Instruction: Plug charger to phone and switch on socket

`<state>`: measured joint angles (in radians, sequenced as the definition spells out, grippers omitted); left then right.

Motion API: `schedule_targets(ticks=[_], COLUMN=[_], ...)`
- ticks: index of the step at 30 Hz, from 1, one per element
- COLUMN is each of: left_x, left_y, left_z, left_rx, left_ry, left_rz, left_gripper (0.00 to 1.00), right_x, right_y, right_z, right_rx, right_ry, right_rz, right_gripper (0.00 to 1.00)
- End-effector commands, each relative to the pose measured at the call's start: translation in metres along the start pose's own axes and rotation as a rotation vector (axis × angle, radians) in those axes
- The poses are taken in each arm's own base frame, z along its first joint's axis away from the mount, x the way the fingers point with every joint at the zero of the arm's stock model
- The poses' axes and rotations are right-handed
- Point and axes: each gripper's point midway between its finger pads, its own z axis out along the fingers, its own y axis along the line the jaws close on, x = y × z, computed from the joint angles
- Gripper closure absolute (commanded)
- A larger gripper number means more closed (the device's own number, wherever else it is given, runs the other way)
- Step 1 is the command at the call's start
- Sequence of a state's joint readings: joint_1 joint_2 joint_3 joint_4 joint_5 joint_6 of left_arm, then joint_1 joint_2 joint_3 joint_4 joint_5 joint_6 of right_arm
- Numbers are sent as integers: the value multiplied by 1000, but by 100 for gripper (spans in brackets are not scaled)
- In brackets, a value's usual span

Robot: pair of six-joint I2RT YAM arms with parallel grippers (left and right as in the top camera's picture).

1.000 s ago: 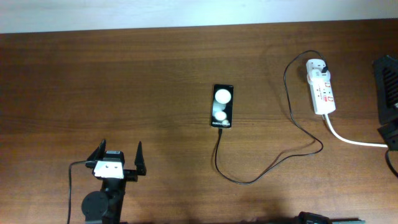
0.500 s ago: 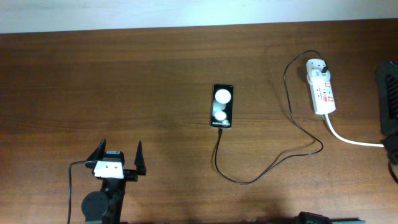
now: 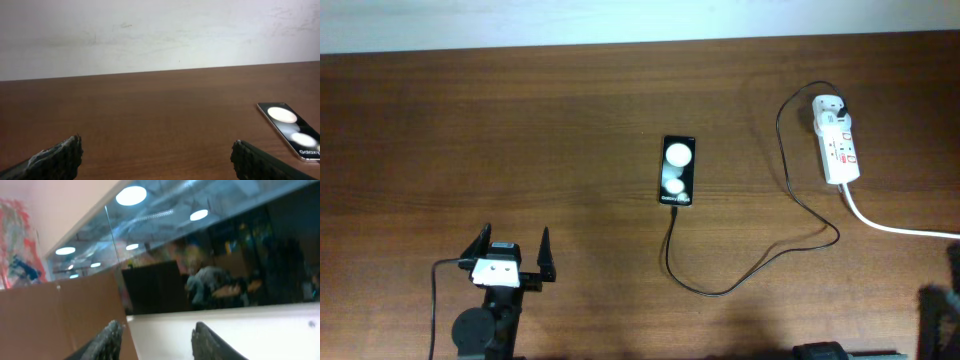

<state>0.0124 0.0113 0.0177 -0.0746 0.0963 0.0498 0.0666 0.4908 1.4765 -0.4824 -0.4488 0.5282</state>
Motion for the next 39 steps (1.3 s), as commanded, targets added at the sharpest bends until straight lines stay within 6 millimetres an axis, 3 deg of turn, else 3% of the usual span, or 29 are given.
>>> schedule_targets(ticks=[1, 4, 6, 13, 14, 16, 17, 19, 21, 23, 26, 29, 32, 35, 39], left_x=[2, 2, 2, 2, 2, 2, 2, 2, 2, 2, 2, 2, 2, 2, 2], left_y=[0, 0, 0, 0, 0, 0, 0, 0, 0, 0, 0, 0, 0, 0, 0], left_z=[0, 0, 0, 0, 0, 0, 0, 0, 0, 0, 0, 0, 0, 0, 0], left_rx=[-6, -6, -6, -6, -6, -6, -6, -6, -6, -6, -6, -6, -6, -6, -6], left_ry=[0, 0, 0, 0, 0, 0, 0, 0, 0, 0, 0, 0, 0, 0, 0], left_rz=[13, 13, 12, 13, 13, 13, 13, 13, 13, 13, 12, 13, 13, 13, 13], left_gripper=[1, 1, 1, 1, 1, 1, 1, 1, 1, 1, 1, 1, 1, 1, 1], right_x=[5, -3, -5, -15, -15, -21, -35, -33, -11, 36, 123, 204, 266, 312, 347], right_y=[11, 2, 12, 16, 15, 16, 23, 2, -41, -88, -154, -205, -237, -258, -272], right_z=[-34, -88, -107, -128, -127, -127, -129, -120, -104, -78, -51, -46, -54, -64, -76], right_rx=[-43, 83, 74, 128, 134, 137, 94, 145, 271, 351, 448, 528, 586, 627, 660], right_ry=[-121, -317, -360, -433, -434, -480, -584, -632, -585, -467, -266, -93, 36, 132, 210], right_rz=[-79, -109, -172, -282, -285, -296, -327, -313, -268, -238, -191, -153, -123, -101, -84], right_gripper=[38, 36, 34, 26, 23, 1, 1, 1, 1, 1, 1, 1, 1, 1, 1])
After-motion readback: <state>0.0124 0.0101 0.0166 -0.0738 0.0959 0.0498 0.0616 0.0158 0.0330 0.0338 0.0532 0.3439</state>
